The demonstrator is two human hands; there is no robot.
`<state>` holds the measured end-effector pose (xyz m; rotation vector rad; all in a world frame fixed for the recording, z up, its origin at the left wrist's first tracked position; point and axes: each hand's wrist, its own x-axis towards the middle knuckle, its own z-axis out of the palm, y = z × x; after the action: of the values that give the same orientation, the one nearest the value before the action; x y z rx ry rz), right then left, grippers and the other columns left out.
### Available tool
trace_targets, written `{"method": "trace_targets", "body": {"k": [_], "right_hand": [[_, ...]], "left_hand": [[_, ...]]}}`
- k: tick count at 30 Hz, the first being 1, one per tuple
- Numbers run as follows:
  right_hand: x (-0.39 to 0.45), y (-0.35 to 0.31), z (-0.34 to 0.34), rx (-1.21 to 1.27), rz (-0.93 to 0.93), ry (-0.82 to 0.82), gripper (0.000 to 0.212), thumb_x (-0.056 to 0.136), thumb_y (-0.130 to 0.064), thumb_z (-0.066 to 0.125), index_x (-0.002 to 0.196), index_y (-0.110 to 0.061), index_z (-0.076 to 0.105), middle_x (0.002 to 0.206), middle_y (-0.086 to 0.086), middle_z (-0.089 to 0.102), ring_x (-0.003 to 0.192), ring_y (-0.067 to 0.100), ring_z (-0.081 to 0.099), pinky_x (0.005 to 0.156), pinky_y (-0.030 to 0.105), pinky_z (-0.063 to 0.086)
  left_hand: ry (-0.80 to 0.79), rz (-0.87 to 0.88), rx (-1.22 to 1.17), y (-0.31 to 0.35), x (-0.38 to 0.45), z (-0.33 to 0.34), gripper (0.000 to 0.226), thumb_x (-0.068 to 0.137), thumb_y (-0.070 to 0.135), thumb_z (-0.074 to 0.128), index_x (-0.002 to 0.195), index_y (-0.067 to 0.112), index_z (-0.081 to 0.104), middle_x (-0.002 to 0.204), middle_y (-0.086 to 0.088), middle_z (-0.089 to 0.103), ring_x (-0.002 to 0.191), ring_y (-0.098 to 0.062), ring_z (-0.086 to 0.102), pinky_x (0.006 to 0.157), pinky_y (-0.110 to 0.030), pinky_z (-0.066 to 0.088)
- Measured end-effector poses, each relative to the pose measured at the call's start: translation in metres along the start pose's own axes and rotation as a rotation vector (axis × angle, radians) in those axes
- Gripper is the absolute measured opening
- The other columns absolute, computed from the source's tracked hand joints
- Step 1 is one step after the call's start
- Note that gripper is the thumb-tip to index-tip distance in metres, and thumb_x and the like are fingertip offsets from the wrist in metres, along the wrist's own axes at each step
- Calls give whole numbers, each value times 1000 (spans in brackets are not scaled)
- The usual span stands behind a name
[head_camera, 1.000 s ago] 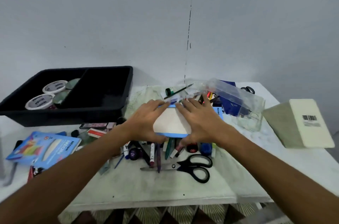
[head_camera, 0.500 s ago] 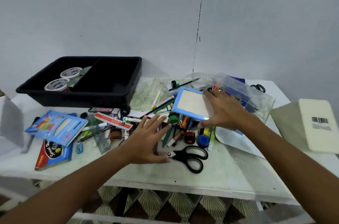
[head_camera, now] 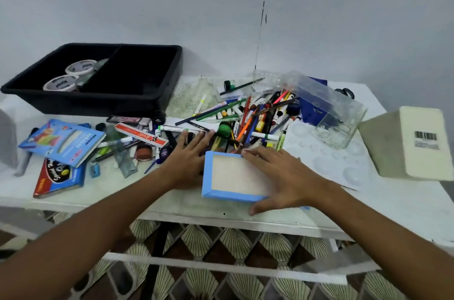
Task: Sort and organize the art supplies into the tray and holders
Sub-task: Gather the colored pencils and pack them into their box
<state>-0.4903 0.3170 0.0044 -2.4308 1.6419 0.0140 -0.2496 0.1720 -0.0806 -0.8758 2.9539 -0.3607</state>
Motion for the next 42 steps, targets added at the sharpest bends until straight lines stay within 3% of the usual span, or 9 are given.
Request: {"method": "trace_targets", "body": {"k": [5, 9, 15, 21, 29, 33, 37, 40, 42], "right_hand": [[-9, -10, 14, -90, -58, 11, 116, 66, -86, 53, 153, -17, 19, 147, 3, 32, 129, 21, 36, 104, 33, 30], [-10, -13, 22, -70, -73, -34, 113, 68, -85, 52, 153, -17, 18, 147, 3, 31, 130, 21, 33, 107, 36, 29], [2, -7, 32, -93, -5, -27, 114, 66, -88, 43, 151, -15, 25, 142, 4, 39, 125, 23, 42, 99, 36, 37], [11, 4, 28, -68, 15, -7, 112, 71, -83, 50, 154, -18, 14, 150, 0, 29, 132, 18, 31, 102, 31, 29], [18, 9, 25, -82, 47, -9, 114, 67, -86, 47, 154, -21, 15, 148, -2, 29, 131, 18, 29, 104, 34, 29], [10, 0, 30, -69, -39, 15, 110, 65, -88, 48, 151, -24, 25, 139, 1, 40, 123, 20, 39, 96, 35, 34], [7, -9, 40, -111, -62, -16, 109, 64, -87, 52, 150, -23, 26, 137, 3, 42, 123, 22, 40, 99, 38, 33], [10, -13, 44, -119, -54, -5, 111, 64, -87, 52, 150, -23, 24, 140, 4, 39, 125, 23, 37, 100, 38, 30], [12, -15, 44, -120, -23, -12, 113, 64, -87, 53, 152, -24, 20, 142, 3, 35, 126, 21, 33, 101, 36, 28]], "left_hand": [[4, -18, 5, -7, 12, 0, 76, 84, 74, 23, 145, 30, 30, 152, -23, 29, 134, -39, 40, 101, -70, 30], [-28, -73, -40, -12, 19, -2, 92, 75, 85, -4, 150, 35, 12, 159, -14, 0, 147, -32, 9, 113, -64, 4], [-62, -89, -30, -18, 25, -7, 98, 68, 88, -15, 150, 39, 5, 160, -10, -10, 148, -27, -3, 113, -61, -3], [-38, -116, -96, -22, 33, -4, 90, 78, 83, -6, 149, 36, 24, 160, -12, 9, 146, -34, 15, 111, -67, 9], [-100, -218, -187, -24, 41, -6, 112, 55, 90, -23, 149, 42, 14, 160, -7, -10, 148, -29, -2, 113, -60, -2], [-164, -228, -266, -24, 43, -17, 112, 53, 97, -4, 149, 43, 17, 160, -7, -11, 147, -28, -5, 113, -60, -3], [-214, -226, -272, -25, 41, -26, 94, 71, 89, 29, 149, 38, 21, 161, -8, -5, 148, -27, -3, 115, -59, -3], [-157, -190, -296, -25, 33, -31, 118, 53, 99, 4, 149, 35, 24, 161, -7, 4, 148, -26, -1, 115, -55, -5], [-77, -143, -371, -23, 23, -36, 116, 56, 97, 3, 148, 32, 29, 160, -5, 12, 148, -22, 1, 116, -50, -6]]}}
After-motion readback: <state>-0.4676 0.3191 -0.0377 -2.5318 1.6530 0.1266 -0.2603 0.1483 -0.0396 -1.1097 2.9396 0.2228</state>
